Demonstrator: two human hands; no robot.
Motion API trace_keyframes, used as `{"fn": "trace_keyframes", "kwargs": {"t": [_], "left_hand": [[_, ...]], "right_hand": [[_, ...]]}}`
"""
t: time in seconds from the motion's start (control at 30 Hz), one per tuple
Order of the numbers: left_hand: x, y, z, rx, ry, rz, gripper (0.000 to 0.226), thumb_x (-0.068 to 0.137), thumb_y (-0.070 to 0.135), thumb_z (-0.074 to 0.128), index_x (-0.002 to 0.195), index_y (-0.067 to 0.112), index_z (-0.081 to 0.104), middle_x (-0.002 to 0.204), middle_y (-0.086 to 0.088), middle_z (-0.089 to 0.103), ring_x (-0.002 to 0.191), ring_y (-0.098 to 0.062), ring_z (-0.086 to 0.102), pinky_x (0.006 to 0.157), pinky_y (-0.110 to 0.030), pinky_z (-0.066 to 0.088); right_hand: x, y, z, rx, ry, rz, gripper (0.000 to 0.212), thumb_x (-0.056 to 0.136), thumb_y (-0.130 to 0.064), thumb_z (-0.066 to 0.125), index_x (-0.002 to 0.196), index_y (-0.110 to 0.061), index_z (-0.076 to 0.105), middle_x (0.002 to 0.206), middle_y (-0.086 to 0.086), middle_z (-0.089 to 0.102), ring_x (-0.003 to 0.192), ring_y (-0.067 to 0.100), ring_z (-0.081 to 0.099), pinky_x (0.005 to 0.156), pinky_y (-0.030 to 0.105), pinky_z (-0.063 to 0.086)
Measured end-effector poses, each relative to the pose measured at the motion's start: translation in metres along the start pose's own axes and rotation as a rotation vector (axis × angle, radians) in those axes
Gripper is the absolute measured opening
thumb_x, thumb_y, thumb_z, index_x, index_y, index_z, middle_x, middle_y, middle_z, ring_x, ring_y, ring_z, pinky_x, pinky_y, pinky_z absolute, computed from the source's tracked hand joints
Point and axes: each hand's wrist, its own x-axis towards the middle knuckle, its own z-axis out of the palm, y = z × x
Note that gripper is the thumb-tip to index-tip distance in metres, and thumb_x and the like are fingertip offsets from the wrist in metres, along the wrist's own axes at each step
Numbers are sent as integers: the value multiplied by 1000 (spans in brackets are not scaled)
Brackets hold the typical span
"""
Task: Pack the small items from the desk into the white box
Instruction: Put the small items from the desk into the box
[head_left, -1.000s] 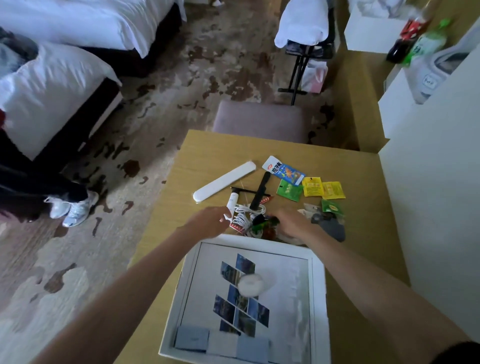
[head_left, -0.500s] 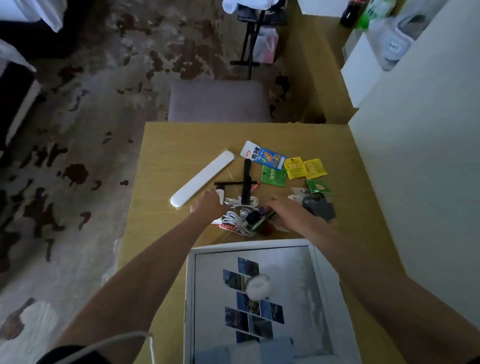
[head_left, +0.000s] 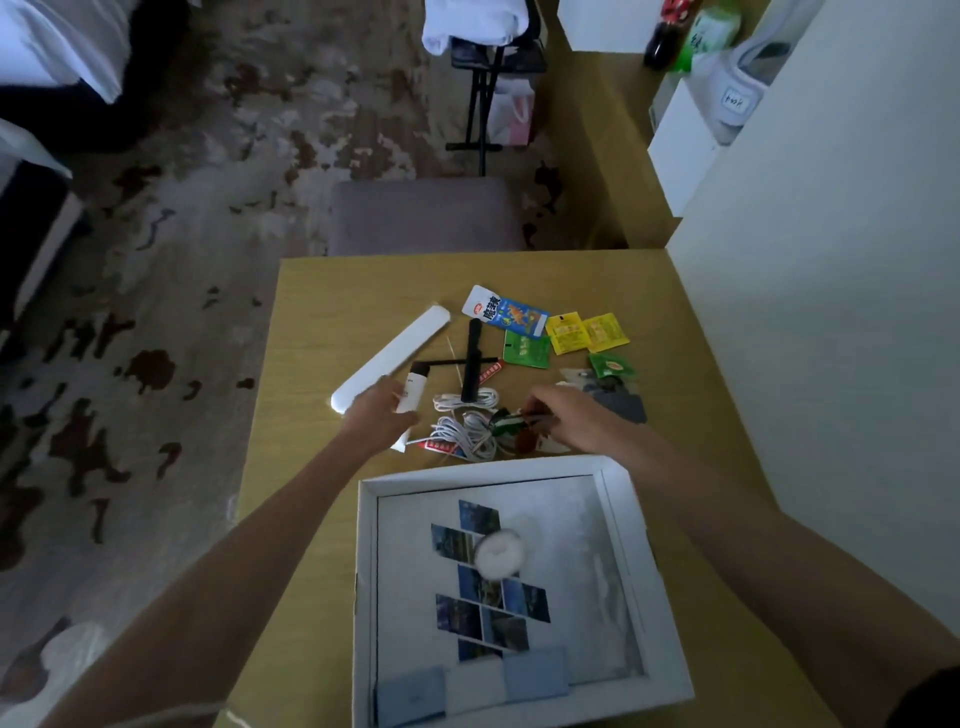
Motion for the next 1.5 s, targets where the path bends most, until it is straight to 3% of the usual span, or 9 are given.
{"fn": "trace_keyframes", "kwargs": {"t": [0.2,0.33,0.4,0.57,0.83,1.03,1.23,1.33,1.5], "left_hand": [[-75,13,-18,-161,152,215,37,77,24,74,109,16,56,96,3,59,78,-15,57,69,-29,48],[-114,27,-26,-136,328,365,22,82,14,66,94,30,58,90,14,58,73,2,58,62,-8,44],[-125,34,-26,-74,346,354,20,85,7,59,95,24,64,91,11,61,69,4,57,58,-2,43],[-125,46,-7,110,155,283,24,88,6,55,110,11,62,111,-5,66,92,-18,63,78,-25,50],[-73,34,-14,266,-13,78,22,86,14,53,102,22,65,114,0,67,103,-19,62,92,-33,50],[-29,19,-10,404,-408,124,28,87,20,63,114,15,66,126,-1,60,116,-20,55,102,-28,41],[-3,1,9,469,-556,210,21,97,21,45,82,15,58,99,-6,57,76,-11,51,69,-17,40],[-1,-13,9,486,-588,230,26,95,20,45,73,18,59,89,-4,60,72,-9,50,71,-20,39],[3,-36,-3,570,-606,290,24,90,14,52,113,14,59,115,-8,62,97,-20,57,83,-28,44]], "right_hand": [[-14,3,-10,188,95,-62,10,87,-12,69,95,-13,62,88,-5,65,81,11,60,60,15,42],[-15,2,-25,90,67,-112,21,89,-6,63,106,-17,62,101,-6,62,95,15,62,71,22,48],[-18,-2,-33,-17,33,-126,35,86,-1,62,118,-15,61,112,0,57,100,17,59,78,30,51],[-31,-11,-46,-338,-5,-110,45,90,-4,56,130,-25,57,97,-2,44,77,14,51,52,26,32],[-59,-27,-77,-609,3,-129,39,86,-8,53,117,-29,64,113,4,61,100,24,57,78,42,52],[-61,-34,-68,-419,94,-46,47,90,-10,54,133,-30,52,125,4,57,111,24,55,87,42,50],[-44,-18,-37,-193,115,19,40,88,-9,53,127,-18,56,124,9,59,111,26,56,89,39,48],[-30,-13,-26,-144,124,72,39,89,-6,51,127,-17,56,129,7,58,118,23,52,96,39,45],[-17,-22,-18,-101,128,63,37,89,-5,51,124,-16,59,123,6,61,115,22,54,96,38,45]]}}
